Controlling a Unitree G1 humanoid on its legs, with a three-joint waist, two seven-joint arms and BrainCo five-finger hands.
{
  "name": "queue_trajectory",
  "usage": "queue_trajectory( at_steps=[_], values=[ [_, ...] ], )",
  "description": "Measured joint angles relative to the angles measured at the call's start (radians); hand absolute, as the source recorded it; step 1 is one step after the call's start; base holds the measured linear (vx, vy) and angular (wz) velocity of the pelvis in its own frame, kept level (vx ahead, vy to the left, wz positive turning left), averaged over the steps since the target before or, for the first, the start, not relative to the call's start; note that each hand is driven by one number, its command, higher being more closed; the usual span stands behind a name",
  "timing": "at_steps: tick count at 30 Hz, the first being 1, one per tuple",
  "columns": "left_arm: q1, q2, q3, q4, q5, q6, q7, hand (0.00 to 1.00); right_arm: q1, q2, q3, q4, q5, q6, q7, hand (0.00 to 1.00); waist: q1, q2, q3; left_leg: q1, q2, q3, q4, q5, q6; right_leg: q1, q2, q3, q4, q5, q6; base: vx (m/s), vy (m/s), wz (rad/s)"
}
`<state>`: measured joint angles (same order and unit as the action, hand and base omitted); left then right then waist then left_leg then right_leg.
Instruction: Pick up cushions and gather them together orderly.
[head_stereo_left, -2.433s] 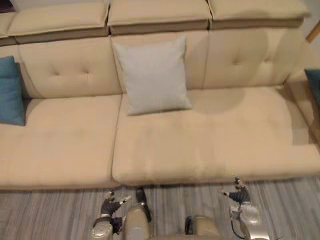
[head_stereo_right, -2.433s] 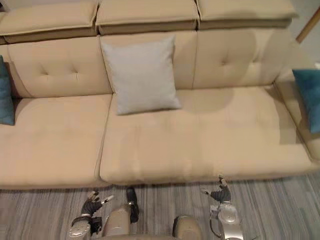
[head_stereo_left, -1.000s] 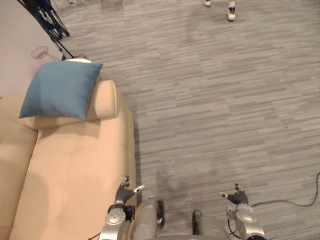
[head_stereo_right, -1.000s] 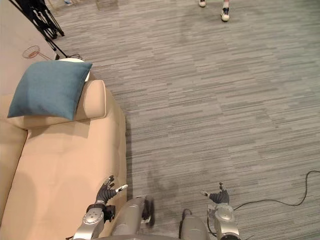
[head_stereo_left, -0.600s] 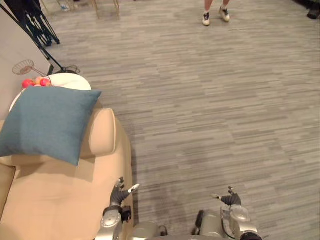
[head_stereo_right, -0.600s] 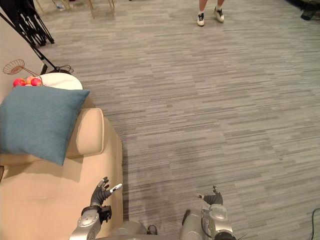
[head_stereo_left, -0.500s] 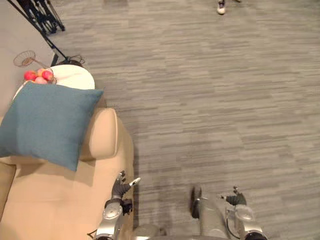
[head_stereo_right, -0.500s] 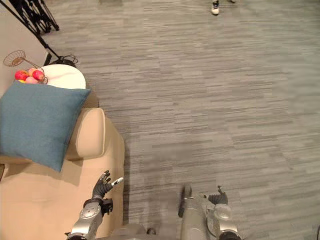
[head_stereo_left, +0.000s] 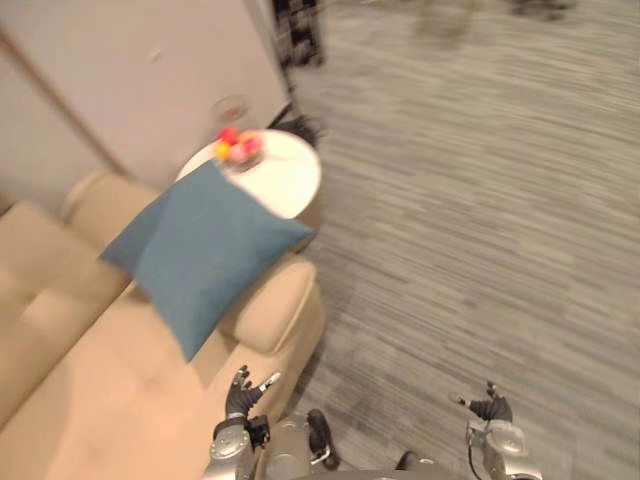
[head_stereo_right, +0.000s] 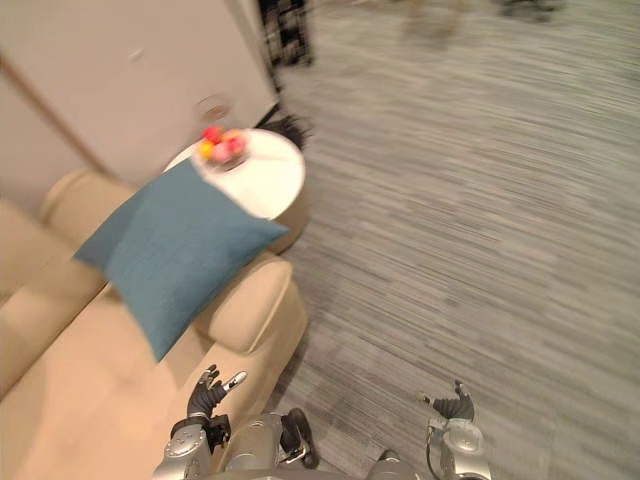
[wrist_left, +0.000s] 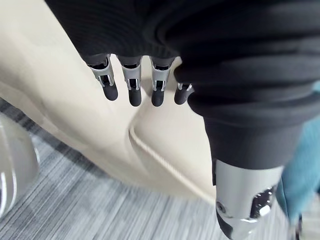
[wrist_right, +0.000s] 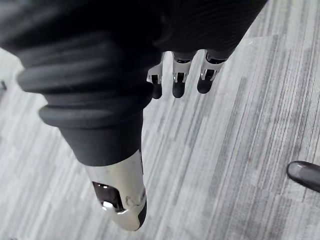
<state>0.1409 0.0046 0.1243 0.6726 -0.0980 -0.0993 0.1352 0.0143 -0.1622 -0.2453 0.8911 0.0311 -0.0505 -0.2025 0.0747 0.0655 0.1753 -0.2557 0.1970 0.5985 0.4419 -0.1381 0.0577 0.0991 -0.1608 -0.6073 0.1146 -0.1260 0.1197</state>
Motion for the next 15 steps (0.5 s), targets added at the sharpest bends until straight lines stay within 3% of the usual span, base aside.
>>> queue_trajectory(
  at_steps=[2,3,4,5,7,9,11,13,14,15],
  values=[
    [0.019,0.008,0.027,0.009,-0.006,0.009,0.0,0.0,-0.028,0.003,-0.01,0.009,-0.001,0.01,0.001,0.0,-0.001,-0.019,0.011,0.01,-0.038,-0.027,-0.015,-0.032,0.047,0.042,-0.014,-0.06,0.026,-0.021,0.011,0.35,0.048,1.36],
    [0.037,0.004,0.032,0.009,-0.007,0.012,0.0,0.0,-0.041,-0.006,-0.035,0.02,-0.003,0.012,0.001,0.0,0.003,-0.037,0.015,0.045,-0.079,-0.048,-0.041,-0.049,0.061,0.062,-0.057,-0.072,0.114,-0.041,0.04,0.4,0.088,1.32],
    [0.046,0.0,0.032,0.009,-0.007,0.014,0.0,0.0,-0.046,-0.012,-0.042,0.026,-0.003,0.011,0.001,0.0,0.003,-0.036,0.014,0.061,-0.088,-0.061,-0.053,-0.057,0.058,0.059,-0.076,-0.074,0.175,-0.046,0.049,0.41,0.157,1.3],
    [0.066,-0.004,0.031,0.013,-0.007,0.015,-0.002,0.0,-0.049,-0.025,-0.058,0.031,-0.003,0.012,0.001,0.0,-0.003,-0.041,0.012,0.094,-0.131,-0.11,-0.085,-0.075,0.061,0.019,-0.146,-0.054,0.39,-0.046,0.05,0.27,0.128,1.04],
    [0.063,0.01,0.031,0.018,-0.006,0.02,-0.001,0.0,-0.04,-0.023,-0.07,0.031,-0.003,0.013,0.004,0.0,-0.012,-0.063,0.009,0.127,-0.177,-0.187,-0.113,-0.091,0.065,-0.091,-0.222,0.066,0.675,-0.024,0.008,0.32,0.036,1.36],
    [0.041,0.016,0.029,0.025,-0.005,0.025,0.0,0.0,-0.027,-0.015,-0.07,0.033,-0.002,0.016,0.007,0.0,-0.017,-0.061,0.011,0.171,-0.189,-0.305,-0.114,-0.097,0.067,-0.217,-0.148,0.249,0.784,-0.125,-0.008,0.37,-0.071,1.6],
    [0.038,0.021,0.028,0.024,-0.005,0.024,0.0,0.0,-0.025,-0.007,-0.064,0.021,-0.001,0.014,0.008,0.0,-0.035,-0.057,0.012,0.214,-0.188,-0.387,-0.118,-0.099,0.065,-0.292,-0.08,0.342,0.711,-0.158,-0.026,0.3,-0.095,1.39],
    [0.025,0.025,0.016,0.022,-0.005,0.019,0.0,0.0,-0.005,0.003,-0.054,-0.029,0.005,0.008,0.008,0.0,-0.045,-0.059,0.008,0.225,-0.189,-0.477,-0.105,-0.121,0.028,-0.381,0.005,0.503,0.552,-0.149,-0.01,0.3,-0.178,1.41],
    [0.022,0.028,0.007,0.023,-0.005,0.019,0.0,0.0,0.002,0.007,-0.054,-0.042,0.008,0.007,0.008,0.0,-0.052,-0.06,0.008,0.224,-0.189,-0.507,-0.094,-0.128,0.017,-0.397,0.025,0.552,0.497,-0.141,0.004,0.24,-0.232,1.72],
    [0.015,0.03,-0.001,0.023,-0.004,0.018,-0.001,0.0,0.027,0.023,-0.057,-0.06,0.008,0.005,0.007,0.0,-0.061,-0.067,0.005,0.229,-0.19,-0.56,-0.077,-0.149,-0.018,-0.397,0.053,0.653,0.349,-0.083,0.018,0.19,-0.212,1.63]
  ],
)
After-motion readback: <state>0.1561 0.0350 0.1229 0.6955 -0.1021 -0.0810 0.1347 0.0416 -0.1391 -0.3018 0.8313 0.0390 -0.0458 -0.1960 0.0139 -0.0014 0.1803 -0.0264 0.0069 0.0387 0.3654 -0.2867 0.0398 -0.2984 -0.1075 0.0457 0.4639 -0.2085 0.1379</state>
